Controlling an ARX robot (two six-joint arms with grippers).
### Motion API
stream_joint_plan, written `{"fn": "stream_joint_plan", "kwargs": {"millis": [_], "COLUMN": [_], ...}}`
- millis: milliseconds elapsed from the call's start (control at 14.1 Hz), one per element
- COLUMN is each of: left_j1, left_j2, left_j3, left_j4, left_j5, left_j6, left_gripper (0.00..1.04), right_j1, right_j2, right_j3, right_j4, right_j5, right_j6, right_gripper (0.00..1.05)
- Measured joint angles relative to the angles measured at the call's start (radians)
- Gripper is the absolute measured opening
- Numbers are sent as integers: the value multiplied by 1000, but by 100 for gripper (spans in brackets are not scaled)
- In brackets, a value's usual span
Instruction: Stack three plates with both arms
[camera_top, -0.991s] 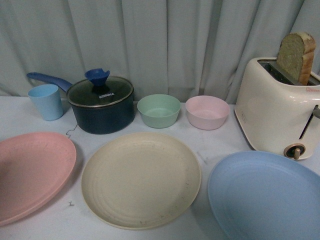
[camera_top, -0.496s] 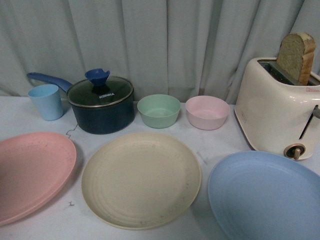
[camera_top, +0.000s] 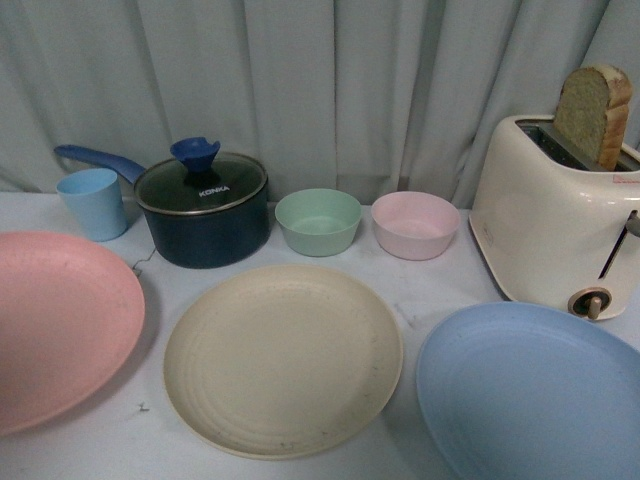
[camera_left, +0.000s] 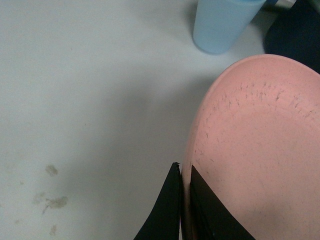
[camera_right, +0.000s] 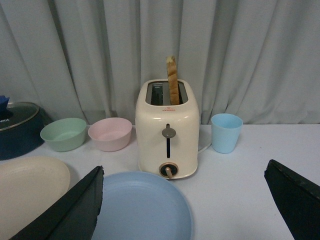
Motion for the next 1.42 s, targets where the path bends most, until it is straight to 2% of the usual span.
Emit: {"fn": "stream_joint_plan", "kwargs": {"millis": [212,354,496,708,920,1416], "left_j1": [-74,-172,-312,-449,-498,-536], "left_j2": [-196,-229,-180,-21,48,145], "left_j3": [-74,-87,-79,-5,13,19], "left_j4": [12,50,82,113,145,177], "left_j5": [57,48,-6,-54,-77,-82], "left_j6": [-98,-169,-219,-266,-308,-331], "left_gripper": [3,3,3,3,3,3], "right_j1": [0,0,0,0,0,0], "right_j2": [0,0,0,0,0,0], "right_j3": [0,0,0,0,0,0], "right_j4": [0,0,0,0,0,0], "right_j5": [0,0,0,0,0,0], "right_j6": [0,0,0,0,0,0], "right_gripper": [98,98,98,98,98,98]}}
